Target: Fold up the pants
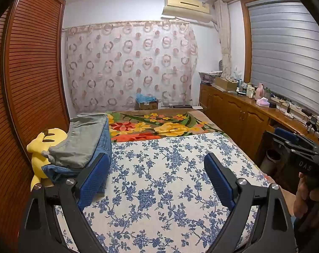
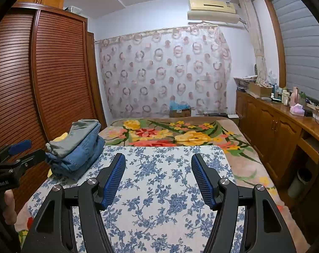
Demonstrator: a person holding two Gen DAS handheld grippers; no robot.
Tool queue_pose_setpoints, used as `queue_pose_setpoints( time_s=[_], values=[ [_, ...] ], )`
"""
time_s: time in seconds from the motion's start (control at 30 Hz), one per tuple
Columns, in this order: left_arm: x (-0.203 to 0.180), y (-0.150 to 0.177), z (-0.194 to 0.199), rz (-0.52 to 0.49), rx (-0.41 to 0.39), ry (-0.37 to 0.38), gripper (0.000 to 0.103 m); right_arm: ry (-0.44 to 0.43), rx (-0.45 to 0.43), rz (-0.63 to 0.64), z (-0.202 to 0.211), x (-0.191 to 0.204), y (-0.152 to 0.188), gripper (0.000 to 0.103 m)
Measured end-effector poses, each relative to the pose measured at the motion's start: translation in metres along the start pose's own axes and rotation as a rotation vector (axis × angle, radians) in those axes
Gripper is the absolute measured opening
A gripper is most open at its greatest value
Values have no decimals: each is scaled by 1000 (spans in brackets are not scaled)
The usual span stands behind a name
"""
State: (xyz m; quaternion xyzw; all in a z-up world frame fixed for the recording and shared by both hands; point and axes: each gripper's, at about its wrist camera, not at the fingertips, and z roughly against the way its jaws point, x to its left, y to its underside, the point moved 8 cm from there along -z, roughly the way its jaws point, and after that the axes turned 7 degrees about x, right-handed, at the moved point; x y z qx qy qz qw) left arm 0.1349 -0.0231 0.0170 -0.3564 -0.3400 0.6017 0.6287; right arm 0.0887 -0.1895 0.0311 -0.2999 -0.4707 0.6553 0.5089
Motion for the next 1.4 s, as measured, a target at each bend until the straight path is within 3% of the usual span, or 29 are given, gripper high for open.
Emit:
queue_pose_setpoints(
  time_s=[1.4],
  values=[
    [3,3,3,4,-6,0,92,-11,-8,5,0,2,1,67]
  ],
)
